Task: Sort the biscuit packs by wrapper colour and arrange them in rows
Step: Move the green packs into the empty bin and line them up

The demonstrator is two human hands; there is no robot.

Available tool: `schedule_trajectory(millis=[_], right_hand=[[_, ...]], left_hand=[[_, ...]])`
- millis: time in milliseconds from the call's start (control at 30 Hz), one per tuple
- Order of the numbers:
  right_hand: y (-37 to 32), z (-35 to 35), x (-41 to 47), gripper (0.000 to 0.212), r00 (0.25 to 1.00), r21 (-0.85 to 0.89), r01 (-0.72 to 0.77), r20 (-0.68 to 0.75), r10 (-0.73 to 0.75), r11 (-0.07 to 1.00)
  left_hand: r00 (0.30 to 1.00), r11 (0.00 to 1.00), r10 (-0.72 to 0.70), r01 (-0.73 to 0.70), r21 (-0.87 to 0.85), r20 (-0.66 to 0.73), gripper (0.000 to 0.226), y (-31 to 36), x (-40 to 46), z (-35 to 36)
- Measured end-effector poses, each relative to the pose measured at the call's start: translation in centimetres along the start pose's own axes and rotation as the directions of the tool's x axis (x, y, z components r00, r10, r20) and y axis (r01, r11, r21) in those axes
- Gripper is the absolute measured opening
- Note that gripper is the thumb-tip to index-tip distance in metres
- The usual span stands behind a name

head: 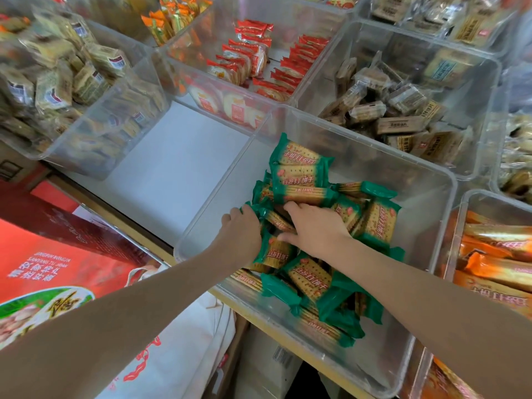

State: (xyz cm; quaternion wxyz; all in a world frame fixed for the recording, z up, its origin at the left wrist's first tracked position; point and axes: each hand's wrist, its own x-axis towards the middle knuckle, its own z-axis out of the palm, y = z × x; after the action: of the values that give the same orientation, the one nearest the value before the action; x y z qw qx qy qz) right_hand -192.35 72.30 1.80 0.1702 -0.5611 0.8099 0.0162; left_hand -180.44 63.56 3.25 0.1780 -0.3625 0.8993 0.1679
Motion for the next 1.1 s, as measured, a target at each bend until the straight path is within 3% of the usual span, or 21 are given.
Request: schedule_trajectory(millis=[100, 233, 400, 467, 600, 700, 933, 1100], right_hand=[[0.0, -0.4, -0.4, 0.044, 1.000, 0.016, -0.006, -0.012, 0.006, 1.000], [0.0, -0.7, -0.8, 0.030, 0.998, 0.007, 0.006, -0.066, -0.006, 1.000], [0.9, -1.4, -1.2, 0.033, 0.985, 0.084, -0.046, -0.163, 0.060, 0.995], [1.2, -1.7, -1.4, 0.033, 0.975, 0.095, -0.048, -0.214, 0.068, 0.994], [1.9, -2.1, -1.4, 0.039, 0.963, 0.067, -0.045, -0.262, 0.061, 0.997], [2.2, -2.1, -1.4, 0.039, 0.962, 0.041, -0.028, -0.270, 0.038, 0.999], [2.1, -1.9, -1.5, 0.033, 0.959, 0.098, -0.017, -0.281, 0.044, 0.995], [2.2, -1.9, -1.7, 0.030, 0.963, 0.095, -0.006, -0.269, 0.031, 0.995]], left_hand=[[0.999, 0.998, -0.046, 0.046, -0.034, 0.015, 0.016, 0.1, 0.4, -0.3], [0.988, 0.983, -0.025, 0.052, -0.176, 0.152, 0.015, 0.6, 1.0, -0.3], [0.983, 0.961, -0.077, 0.117, -0.250, 0.166, 0.032, 0.2, 1.1, -1.3], [0.977, 0.945, -0.068, 0.128, -0.301, 0.204, 0.021, 0.4, 1.1, -1.5], [0.968, 0.960, 0.101, -0.034, -0.280, 0.232, 0.051, 1.0, 1.1, -1.6], [0.934, 0.970, 0.233, -0.203, -0.133, 0.270, 0.070, 0.5, 1.4, -1.0], [0.903, 0.938, 0.254, -0.317, 0.140, 0.346, 0.095, 0.0, 2.3, 0.2], [0.912, 0.873, 0.306, -0.383, 0.303, 0.273, 0.088, 0.3, 1.9, 0.1]])
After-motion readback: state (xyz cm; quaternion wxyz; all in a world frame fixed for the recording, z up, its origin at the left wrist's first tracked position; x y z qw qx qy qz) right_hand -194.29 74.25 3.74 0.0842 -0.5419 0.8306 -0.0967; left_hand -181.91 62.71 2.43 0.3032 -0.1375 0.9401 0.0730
